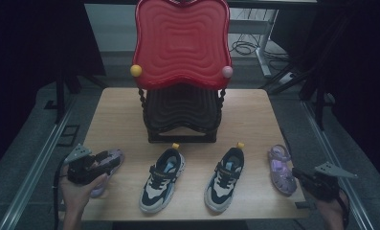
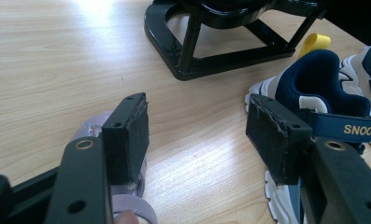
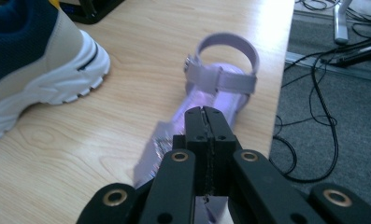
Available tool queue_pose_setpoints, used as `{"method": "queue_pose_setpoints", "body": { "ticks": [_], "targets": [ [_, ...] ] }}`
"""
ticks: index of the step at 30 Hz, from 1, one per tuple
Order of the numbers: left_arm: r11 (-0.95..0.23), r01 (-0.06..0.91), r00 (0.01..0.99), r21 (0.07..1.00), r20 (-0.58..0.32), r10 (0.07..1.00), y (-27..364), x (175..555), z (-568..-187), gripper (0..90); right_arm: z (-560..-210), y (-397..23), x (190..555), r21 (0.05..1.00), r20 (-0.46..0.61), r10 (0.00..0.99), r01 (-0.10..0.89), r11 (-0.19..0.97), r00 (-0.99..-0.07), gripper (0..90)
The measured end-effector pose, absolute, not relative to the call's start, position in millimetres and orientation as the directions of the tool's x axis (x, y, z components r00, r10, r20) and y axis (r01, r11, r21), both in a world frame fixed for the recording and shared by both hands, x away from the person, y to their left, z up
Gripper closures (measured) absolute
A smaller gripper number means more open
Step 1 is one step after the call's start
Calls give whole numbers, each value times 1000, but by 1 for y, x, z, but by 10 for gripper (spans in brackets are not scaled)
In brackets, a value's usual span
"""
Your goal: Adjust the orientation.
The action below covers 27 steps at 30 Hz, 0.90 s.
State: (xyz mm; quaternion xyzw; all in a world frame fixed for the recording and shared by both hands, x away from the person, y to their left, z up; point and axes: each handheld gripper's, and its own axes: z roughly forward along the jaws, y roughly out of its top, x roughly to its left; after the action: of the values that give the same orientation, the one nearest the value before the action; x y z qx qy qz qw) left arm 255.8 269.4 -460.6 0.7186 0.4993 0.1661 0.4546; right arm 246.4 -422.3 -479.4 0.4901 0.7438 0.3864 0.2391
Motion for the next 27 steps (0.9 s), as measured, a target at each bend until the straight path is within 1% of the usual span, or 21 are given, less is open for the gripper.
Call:
{"method": "queue_pose_setpoints", "body": {
  "ticks": [12,17,27],
  "targets": [
    [-66,558,426,827,-217,878,271,255,-460,395,-494,-437,245,778,29,925,589,216,-378,898],
    [-69,564,426,823,-218,878,271,255,-460,393,-500,-437,242,758,25,916,605,245,-401,899],
    [-72,568,427,820,-219,878,271,256,-460,392,-497,-426,242,749,22,897,602,278,-442,899]
  ]
}}
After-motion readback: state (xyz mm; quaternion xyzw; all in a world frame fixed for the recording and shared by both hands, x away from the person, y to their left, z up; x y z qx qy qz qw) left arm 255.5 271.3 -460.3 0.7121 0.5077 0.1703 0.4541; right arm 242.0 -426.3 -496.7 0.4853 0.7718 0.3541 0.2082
